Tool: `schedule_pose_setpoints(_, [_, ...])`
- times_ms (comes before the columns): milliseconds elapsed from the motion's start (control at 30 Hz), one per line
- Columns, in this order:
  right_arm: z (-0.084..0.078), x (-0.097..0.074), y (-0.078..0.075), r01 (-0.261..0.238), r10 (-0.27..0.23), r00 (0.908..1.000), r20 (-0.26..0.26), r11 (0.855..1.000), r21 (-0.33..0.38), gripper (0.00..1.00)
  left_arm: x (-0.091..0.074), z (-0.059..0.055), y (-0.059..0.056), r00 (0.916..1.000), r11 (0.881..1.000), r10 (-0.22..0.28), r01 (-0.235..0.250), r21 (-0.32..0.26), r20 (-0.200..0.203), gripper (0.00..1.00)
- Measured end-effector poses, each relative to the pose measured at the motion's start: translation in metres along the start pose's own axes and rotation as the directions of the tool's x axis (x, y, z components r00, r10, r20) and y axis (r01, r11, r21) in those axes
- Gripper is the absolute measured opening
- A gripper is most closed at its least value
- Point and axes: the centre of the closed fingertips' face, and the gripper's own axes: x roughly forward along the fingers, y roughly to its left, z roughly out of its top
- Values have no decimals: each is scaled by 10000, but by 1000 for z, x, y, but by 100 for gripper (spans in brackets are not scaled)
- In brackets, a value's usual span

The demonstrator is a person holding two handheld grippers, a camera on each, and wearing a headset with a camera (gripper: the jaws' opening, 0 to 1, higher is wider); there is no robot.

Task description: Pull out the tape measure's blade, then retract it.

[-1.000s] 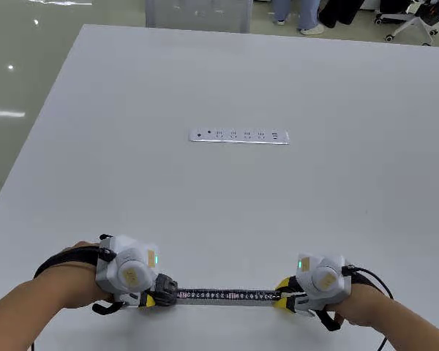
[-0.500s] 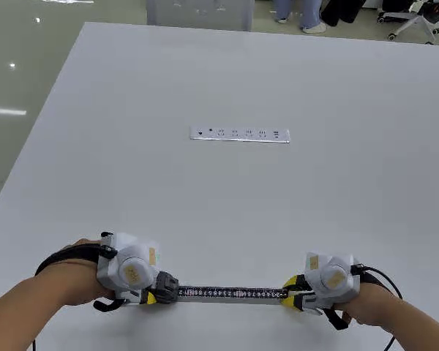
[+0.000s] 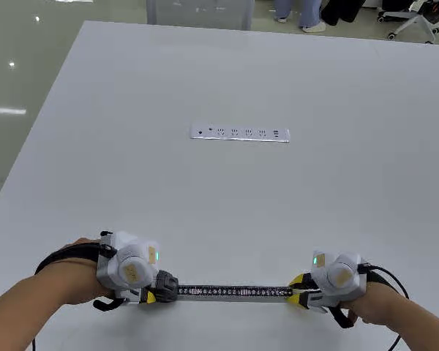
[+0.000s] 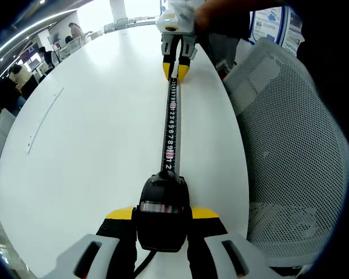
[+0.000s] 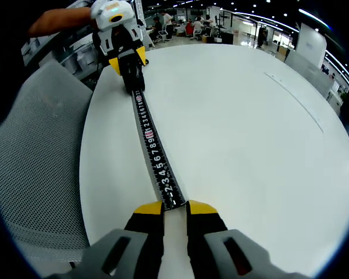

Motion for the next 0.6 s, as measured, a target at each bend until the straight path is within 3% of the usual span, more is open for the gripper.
schedule_pose_setpoints(33, [2,-3,-5,165,-173,9996,223,9992,367,8,0,0,0,10000,10000,17,-17,-38,4,30])
schedule_pose_setpoints(67, [8,-3,-6,220,-299,9977,612,9918,1256,4,0,0,1,10000,9999,32,-32,-117,10,30])
schedule_pose_setpoints(133, [4,-4,3,-226,207,9992,352,9982,556,5,0,-1,1,10000,10000,-18,18,-13,45,30])
schedule_pose_setpoints(167, [-10,-3,5,-8,35,9991,-417,9979,644,5,0,-1,-1,10000,9998,11,-11,176,30,30])
schedule_pose_setpoints(200, [-17,-5,-2,197,-257,9943,-1034,9981,-585,0,1,0,-1,10000,9999,47,-48,131,22,30])
schedule_pose_setpoints(233, [-4,-6,0,137,-141,9998,-131,9994,-319,0,1,-1,-4,10000,9995,-19,19,326,-17,30])
schedule_pose_setpoints(267, [-14,-6,6,-51,97,9988,-476,9954,961,0,2,0,-2,10000,9996,23,-22,275,-38,30])
schedule_pose_setpoints(300, [-12,-7,5,-9,19,9996,-268,9993,372,0,1,0,-2,10000,9996,26,-25,275,-44,30])
schedule_pose_setpoints(333, [-14,-7,5,-3,14,9997,-258,9992,406,0,1,0,-2,10000,9996,14,-13,292,-38,30])
schedule_pose_setpoints(467, [-25,-10,5,-2,32,9995,-301,9948,1019,1,2,1,-2,10000,9996,-58,59,265,-25,30])
schedule_pose_setpoints(600, [-28,-16,6,107,-65,9995,-297,9894,1445,10,3,1,-1,10000,9997,-91,92,227,-39,30])
